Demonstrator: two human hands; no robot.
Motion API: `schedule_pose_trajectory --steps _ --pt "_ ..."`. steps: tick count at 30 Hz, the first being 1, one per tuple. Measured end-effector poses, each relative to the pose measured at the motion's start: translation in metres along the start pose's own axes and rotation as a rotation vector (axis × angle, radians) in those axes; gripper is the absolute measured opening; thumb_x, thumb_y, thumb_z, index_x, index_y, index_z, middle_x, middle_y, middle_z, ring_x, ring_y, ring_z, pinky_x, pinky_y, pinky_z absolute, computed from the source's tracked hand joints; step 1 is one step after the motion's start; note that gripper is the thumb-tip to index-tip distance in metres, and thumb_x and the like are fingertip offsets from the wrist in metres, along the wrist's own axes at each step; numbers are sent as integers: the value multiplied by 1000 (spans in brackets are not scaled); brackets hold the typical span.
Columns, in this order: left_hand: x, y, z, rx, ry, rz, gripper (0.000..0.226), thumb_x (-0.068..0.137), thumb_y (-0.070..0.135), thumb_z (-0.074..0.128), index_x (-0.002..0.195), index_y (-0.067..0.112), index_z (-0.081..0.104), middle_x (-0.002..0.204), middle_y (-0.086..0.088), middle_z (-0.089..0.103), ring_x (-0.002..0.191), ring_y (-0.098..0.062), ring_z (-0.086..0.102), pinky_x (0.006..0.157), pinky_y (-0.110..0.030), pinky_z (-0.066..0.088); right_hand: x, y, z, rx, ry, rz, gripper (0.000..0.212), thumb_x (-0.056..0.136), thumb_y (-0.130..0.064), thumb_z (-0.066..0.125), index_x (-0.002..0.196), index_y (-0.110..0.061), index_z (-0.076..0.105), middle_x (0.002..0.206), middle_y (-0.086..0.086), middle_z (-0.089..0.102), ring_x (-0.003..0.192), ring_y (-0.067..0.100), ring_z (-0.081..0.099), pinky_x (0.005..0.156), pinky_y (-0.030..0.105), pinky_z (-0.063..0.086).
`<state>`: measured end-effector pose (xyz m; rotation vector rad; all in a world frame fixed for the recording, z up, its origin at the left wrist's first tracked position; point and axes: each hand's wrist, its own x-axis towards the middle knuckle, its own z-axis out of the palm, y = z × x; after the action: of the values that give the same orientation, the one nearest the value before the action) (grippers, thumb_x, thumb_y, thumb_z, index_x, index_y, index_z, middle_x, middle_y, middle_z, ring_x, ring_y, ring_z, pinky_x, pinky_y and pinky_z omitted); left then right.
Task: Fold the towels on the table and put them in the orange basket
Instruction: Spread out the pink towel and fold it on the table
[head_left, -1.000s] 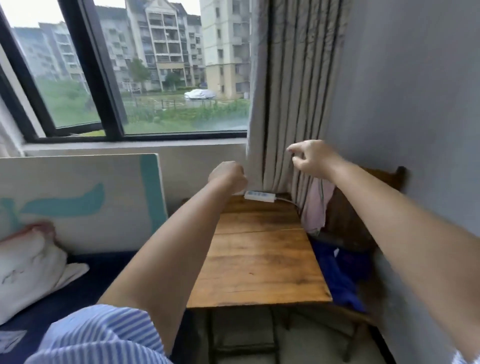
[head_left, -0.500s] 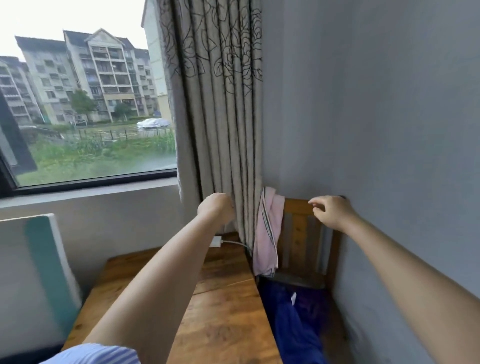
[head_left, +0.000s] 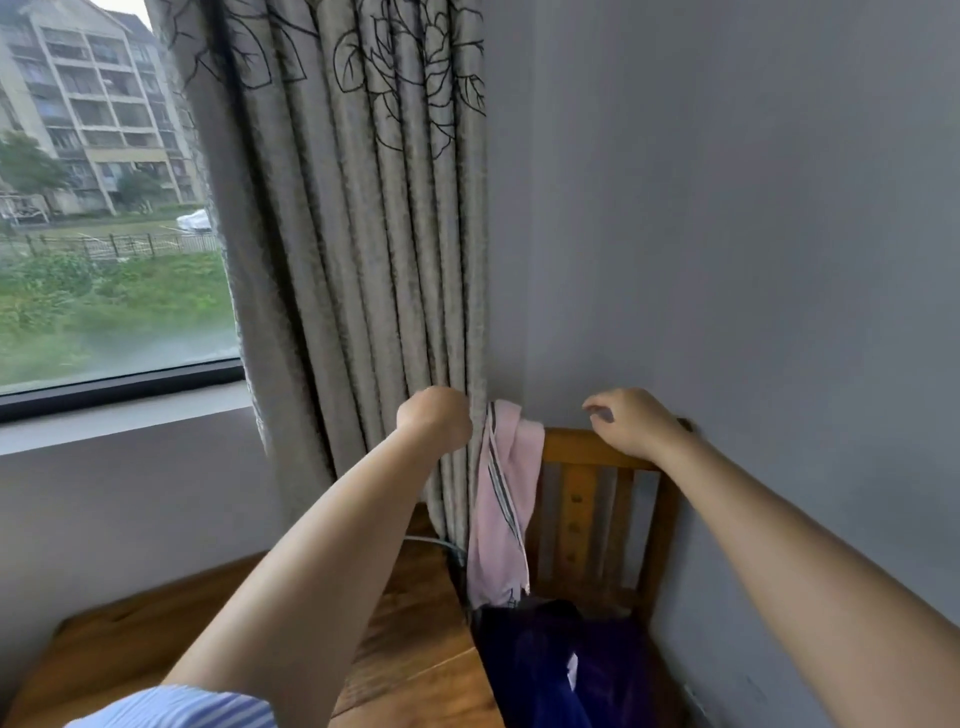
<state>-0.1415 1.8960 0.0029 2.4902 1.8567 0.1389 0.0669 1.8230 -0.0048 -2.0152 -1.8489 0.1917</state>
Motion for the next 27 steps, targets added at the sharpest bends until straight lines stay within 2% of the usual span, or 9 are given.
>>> schedule_pose_trajectory --steps 3,7,12,13,15,17,20,23,27 --pt "29 0 24 -20 -44 12 23 88 10 38 94 10 60 105 -8 62 95 -27 59 64 -28 43 29 10 19 3 -50 19 34 95 -14 41 127 -9 52 135 10 51 122 25 48 100 30 38" --pt "66 1 57 -46 -123 -9 27 90 11 36 102 6 59 108 -10 60 98 -27 58 66 -29 43 75 26 45 15 -120 17 34 95 -16 41 127 -10 51 132 10 53 117 25 51 94 27 40" --pt "108 7 96 -128 -212 -115 23 94 20 37 82 9 54 78 -2 49 86 -22 55 56 -25 38 130 49 82 39 -181 -43 30 94 -18 42 119 -9 58 125 12 59 110 25 55 89 30 44" --pt "115 10 102 -146 -215 -136 24 95 22 37 88 8 56 82 -4 51 90 -23 57 59 -26 39 140 55 90 45 -195 -46 29 94 -19 42 114 -9 61 121 12 61 105 25 57 85 29 45" --pt "128 15 112 -184 -214 -174 30 96 27 37 104 6 56 103 -10 57 102 -26 56 71 -30 43 157 66 105 42 -237 -50 29 94 -21 43 114 -10 62 120 10 62 104 24 57 79 27 44" --pt "140 23 122 -199 -212 -209 36 97 32 36 115 5 52 120 -12 55 110 -28 53 81 -34 45 173 80 122 88 -290 -60 33 92 -21 49 123 -12 56 128 9 57 113 24 54 88 28 44" --pt "152 31 140 -209 -208 -279 39 97 35 37 120 6 50 124 -12 55 113 -28 53 84 -34 45 186 93 146 163 -357 -61 44 89 -20 55 131 -12 47 134 11 51 120 24 49 100 30 39" --pt "162 36 156 -232 -166 -319 37 96 36 38 112 7 55 116 -11 61 107 -27 57 79 -32 46 197 100 167 202 -315 -96 47 86 -18 59 132 -14 47 129 13 51 118 27 50 95 28 39" --pt "170 41 168 -321 -85 -399 33 95 34 42 99 6 59 105 -13 65 98 -29 60 68 -29 41 199 110 190 171 -135 -164 40 87 -20 58 127 -16 53 113 11 55 100 26 55 77 23 37"
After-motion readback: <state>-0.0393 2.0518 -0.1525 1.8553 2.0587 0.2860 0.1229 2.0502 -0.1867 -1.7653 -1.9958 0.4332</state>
